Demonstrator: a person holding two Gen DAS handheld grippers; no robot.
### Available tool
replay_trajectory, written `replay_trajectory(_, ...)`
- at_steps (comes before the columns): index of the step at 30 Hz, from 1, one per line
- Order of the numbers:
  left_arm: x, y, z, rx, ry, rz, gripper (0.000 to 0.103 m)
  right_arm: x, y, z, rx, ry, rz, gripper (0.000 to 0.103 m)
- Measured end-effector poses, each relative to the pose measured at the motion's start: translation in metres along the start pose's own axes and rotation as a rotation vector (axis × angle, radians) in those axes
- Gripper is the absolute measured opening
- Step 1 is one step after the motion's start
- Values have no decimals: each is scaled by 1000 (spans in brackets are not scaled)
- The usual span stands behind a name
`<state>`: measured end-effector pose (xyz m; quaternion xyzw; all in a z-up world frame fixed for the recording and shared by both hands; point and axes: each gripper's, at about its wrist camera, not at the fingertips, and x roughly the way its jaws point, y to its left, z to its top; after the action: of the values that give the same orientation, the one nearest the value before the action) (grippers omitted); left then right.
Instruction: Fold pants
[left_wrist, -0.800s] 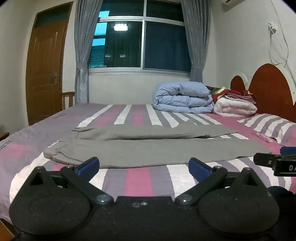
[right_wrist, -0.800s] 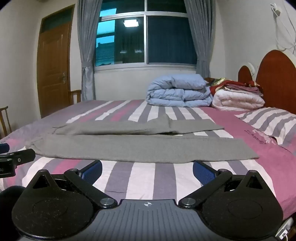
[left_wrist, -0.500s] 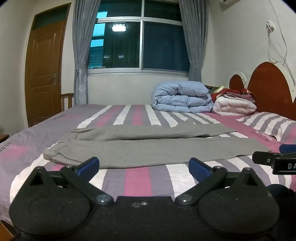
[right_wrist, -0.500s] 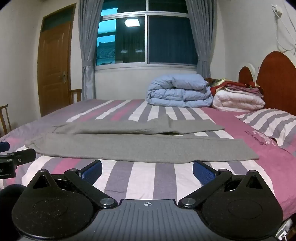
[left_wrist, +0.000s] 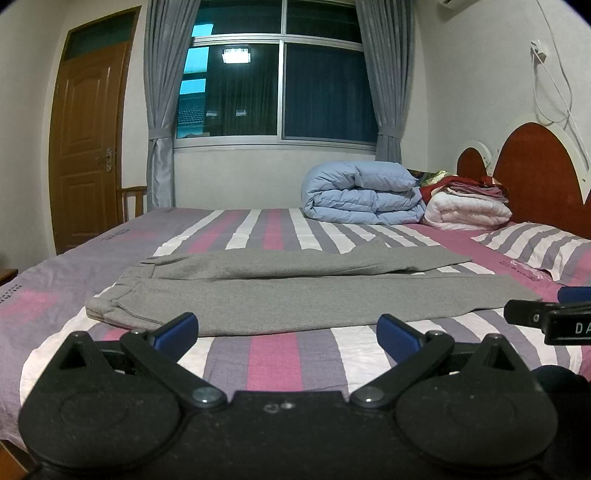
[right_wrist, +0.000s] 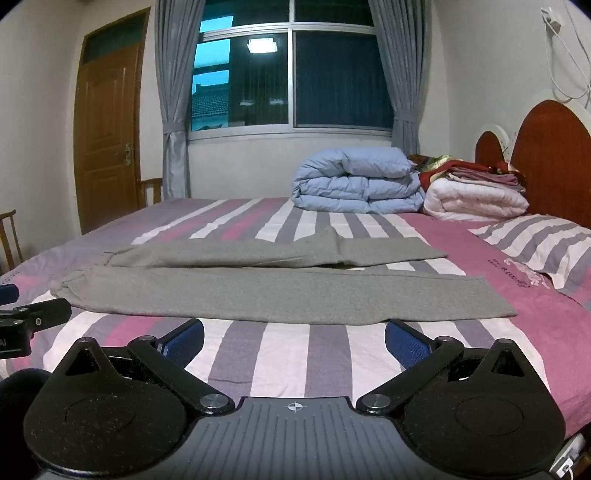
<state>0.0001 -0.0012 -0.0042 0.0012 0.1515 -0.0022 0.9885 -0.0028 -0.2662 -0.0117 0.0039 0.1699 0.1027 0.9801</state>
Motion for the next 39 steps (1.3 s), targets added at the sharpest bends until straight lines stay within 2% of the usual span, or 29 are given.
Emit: replay_trajectory(39, 0, -1, -1, 4, 0, 6, 97, 2, -4, -3, 7, 5, 2, 103)
